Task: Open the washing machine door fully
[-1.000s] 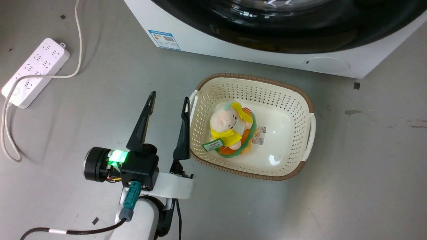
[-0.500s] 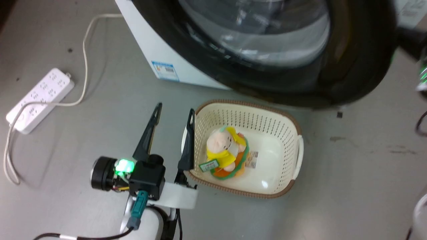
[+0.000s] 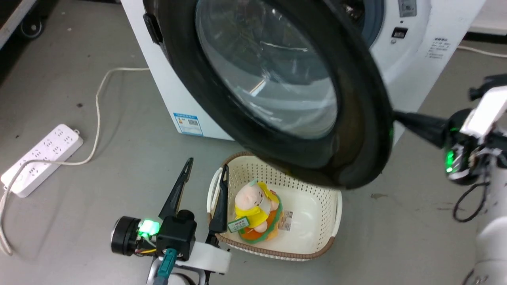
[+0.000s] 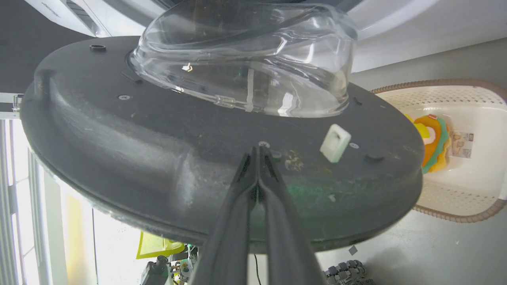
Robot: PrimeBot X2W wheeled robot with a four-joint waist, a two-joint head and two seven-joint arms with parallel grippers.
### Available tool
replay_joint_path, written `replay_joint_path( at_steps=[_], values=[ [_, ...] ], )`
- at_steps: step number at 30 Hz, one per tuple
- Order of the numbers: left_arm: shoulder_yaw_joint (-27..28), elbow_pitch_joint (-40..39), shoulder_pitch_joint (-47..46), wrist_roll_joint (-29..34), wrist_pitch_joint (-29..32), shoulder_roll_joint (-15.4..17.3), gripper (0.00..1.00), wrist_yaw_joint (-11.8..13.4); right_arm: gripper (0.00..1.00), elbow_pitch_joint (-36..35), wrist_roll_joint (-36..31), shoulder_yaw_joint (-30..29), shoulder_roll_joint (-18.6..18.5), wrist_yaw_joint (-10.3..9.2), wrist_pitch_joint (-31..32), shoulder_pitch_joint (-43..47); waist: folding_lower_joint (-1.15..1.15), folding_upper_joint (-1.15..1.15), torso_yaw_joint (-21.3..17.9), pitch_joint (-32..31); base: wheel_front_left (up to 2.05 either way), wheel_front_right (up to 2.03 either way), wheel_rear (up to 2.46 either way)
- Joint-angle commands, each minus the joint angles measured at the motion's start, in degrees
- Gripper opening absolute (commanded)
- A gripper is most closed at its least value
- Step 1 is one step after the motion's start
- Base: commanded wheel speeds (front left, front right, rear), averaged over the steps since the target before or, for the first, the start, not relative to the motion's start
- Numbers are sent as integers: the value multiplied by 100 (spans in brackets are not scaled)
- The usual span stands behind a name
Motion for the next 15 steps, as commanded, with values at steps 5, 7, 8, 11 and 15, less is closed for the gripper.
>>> replay_joint_path(
  at_steps=[5, 7, 8, 11, 15],
  values=[
    [26, 112, 225, -59, -32, 73, 100, -42, 0, -66, 930, 972, 65, 10, -110, 607, 1, 0, -26, -217, 0, 0, 0],
    [40, 146, 269, -72, -32, 73, 100, -51, 0, -133, 1195, 1311, 65, 10, -161, 803, 1, 0, -13, -268, 0, 0, 0],
    [51, 161, 291, -87, -32, 69, 100, -53, 0, -176, 1334, 1477, 65, 10, -197, 902, 1, 0, -5, -294, 0, 0, 0],
    [72, 198, 356, -121, -32, 56, 100, -77, 0, -333, 1731, 2005, 66, 10, -280, 1203, 1, 0, 26, -372, 0, 0, 0],
    [101, 216, 449, -145, -32, 45, 100, -104, 0, -655, 2214, 2705, 66, 10, -436, 1615, 1, 0, 67, -449, 0, 0, 0]
  ],
)
